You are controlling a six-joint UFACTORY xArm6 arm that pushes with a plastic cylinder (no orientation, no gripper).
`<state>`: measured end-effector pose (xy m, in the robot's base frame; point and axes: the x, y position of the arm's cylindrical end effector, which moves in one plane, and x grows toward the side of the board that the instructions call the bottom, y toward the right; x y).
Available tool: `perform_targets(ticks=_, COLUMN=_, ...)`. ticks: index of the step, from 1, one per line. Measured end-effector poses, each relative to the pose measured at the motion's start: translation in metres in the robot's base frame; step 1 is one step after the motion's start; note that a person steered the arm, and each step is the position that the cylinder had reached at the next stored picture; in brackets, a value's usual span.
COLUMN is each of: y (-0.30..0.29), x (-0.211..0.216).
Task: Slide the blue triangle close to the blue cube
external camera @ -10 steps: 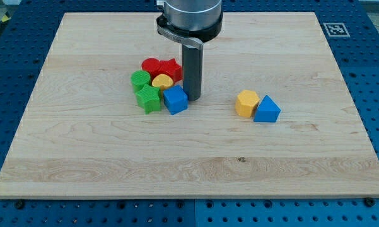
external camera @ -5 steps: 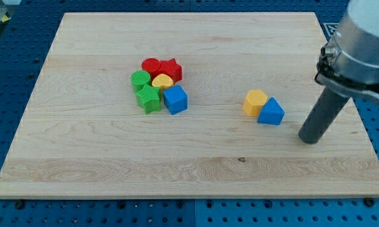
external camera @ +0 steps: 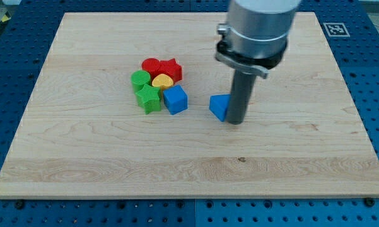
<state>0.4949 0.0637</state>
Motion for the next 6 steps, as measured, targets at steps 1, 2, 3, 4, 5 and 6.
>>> perform_targets(ticks=1, y=-0.022, x=-0.008)
perform_targets(ticks=2, y=-0.024, x=-0.012)
perform_targets(ticks=3, y=-0.011, x=-0.012)
perform_targets(ticks=4, y=0.001, x=-0.012)
perform_targets(ticks=5, y=-0.001, x=-0.033)
perform_targets(ticks=6, y=-0.010, x=-0.054)
